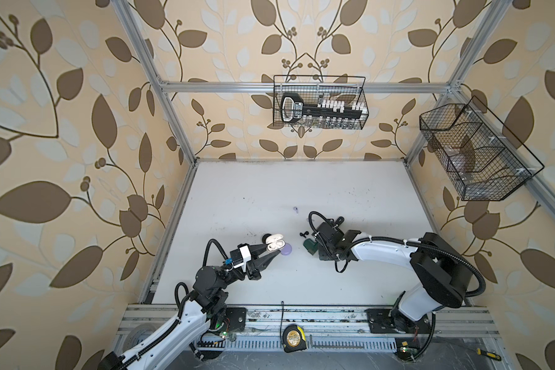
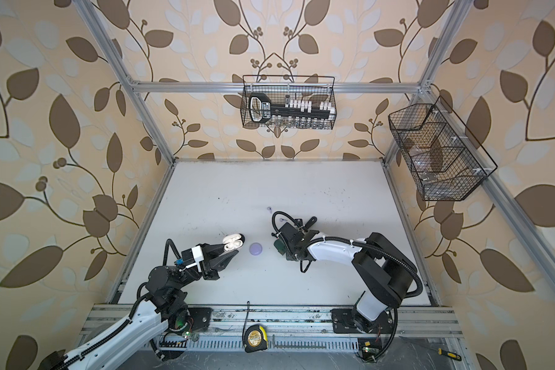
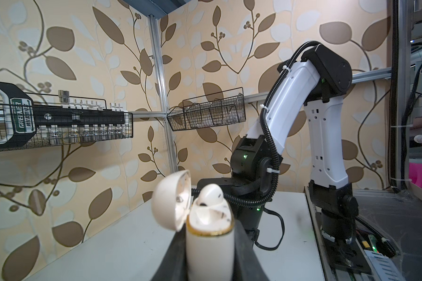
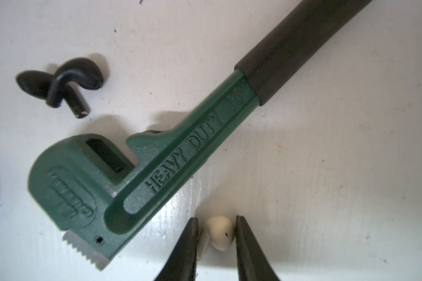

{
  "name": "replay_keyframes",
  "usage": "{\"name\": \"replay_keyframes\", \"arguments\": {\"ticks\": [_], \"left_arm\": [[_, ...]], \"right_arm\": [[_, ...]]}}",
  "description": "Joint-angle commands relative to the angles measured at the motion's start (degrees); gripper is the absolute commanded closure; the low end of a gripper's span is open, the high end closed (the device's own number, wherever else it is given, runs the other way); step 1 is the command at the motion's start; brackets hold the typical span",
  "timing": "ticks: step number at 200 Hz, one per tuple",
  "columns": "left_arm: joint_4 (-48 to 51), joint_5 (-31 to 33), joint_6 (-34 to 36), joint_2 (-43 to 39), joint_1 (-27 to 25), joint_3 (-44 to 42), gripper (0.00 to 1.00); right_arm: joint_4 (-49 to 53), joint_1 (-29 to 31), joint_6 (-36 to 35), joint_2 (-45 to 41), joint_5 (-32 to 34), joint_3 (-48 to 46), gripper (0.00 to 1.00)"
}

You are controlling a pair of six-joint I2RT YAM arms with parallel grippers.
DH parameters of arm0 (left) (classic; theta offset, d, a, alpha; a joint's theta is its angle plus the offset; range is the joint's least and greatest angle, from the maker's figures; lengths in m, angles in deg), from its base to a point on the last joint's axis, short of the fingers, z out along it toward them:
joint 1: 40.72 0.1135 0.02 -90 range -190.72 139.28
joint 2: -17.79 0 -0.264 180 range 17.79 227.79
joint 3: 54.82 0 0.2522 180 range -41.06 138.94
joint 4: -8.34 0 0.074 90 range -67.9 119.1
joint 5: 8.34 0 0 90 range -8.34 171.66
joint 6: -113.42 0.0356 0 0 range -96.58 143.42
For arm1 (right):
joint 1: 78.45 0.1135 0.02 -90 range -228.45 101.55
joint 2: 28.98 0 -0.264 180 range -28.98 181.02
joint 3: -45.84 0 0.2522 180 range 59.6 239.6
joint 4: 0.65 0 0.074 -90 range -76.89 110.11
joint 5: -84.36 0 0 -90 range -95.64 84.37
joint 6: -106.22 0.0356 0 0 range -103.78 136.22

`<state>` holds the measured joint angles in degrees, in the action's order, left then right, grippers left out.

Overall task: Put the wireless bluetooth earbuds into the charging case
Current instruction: 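Lower the right gripper and close it on the cream earbud, then lift the cream earbud with the right gripper toward the held case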

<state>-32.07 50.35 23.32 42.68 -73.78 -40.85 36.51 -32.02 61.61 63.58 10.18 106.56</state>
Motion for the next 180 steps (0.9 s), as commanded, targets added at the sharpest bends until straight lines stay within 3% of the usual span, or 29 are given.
{"name": "replay_keyframes", "arguments": {"ticks": [1, 83, 140, 180], "left_arm": [[-3.2, -0.4, 0.4, 0.3, -0.5, -1.1, 1.00], [-3.3, -1.4, 0.5, 1.0, -0.5, -0.8, 1.00], [-2.0, -2.6, 0.7, 2.5, -0.4, 0.7, 1.00], [-3.4, -7.1, 0.1, 8.7, -0.5, 3.6, 1.00]], "right_arm": [[3.1, -0.5, 1.5, 0.7, -1.6, -3.1, 0.75], [2.4, -0.7, 0.4, -4.6, 1.2, -2.5, 0.78], [1.4, -0.2, -0.5, -15.9, 5.3, -2.7, 0.80], [-1.3, 2.5, -2.4, -25.7, 8.7, -2.3, 0.81]]}}
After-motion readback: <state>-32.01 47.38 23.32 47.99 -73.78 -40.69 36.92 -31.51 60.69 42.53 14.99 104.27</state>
